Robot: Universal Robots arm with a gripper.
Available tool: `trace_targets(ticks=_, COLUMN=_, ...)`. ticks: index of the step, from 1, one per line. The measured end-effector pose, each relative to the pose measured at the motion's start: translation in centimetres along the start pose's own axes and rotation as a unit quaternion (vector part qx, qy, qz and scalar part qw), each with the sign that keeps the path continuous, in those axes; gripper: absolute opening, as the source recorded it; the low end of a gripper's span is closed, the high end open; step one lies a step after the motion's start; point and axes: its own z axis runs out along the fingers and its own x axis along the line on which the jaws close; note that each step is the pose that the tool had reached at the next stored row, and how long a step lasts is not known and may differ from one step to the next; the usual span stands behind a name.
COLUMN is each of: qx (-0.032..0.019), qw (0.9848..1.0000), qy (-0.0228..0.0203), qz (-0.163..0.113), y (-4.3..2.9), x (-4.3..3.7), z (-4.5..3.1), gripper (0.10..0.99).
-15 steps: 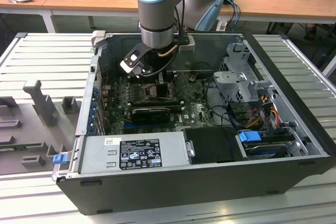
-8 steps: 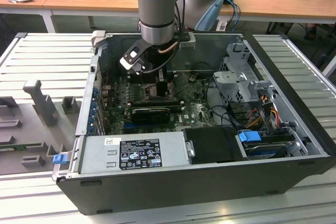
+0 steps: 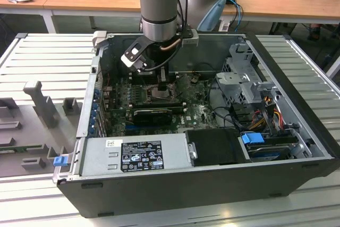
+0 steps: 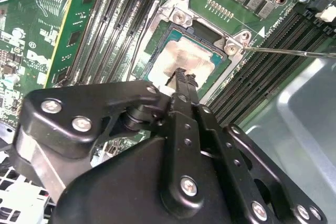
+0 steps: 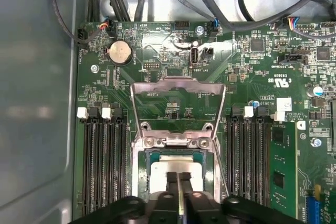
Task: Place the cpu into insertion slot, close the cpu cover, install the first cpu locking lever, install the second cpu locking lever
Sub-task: 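Place the cpu into insertion slot, then close the cpu cover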
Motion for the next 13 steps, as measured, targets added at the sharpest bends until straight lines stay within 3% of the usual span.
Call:
trace_targets(ticks=9, qx=0.0001, qw=1.0, qy=0.0001, qz=0.0, y=0.09, x=0.02, z=-0.72, gripper=0.106)
trace_targets(ticks=13, qx=0.0026, qw=1.0, qy=0.0003, qz=0.001, y=0.83, x=-0.06, z=-0.67, gripper=0.106)
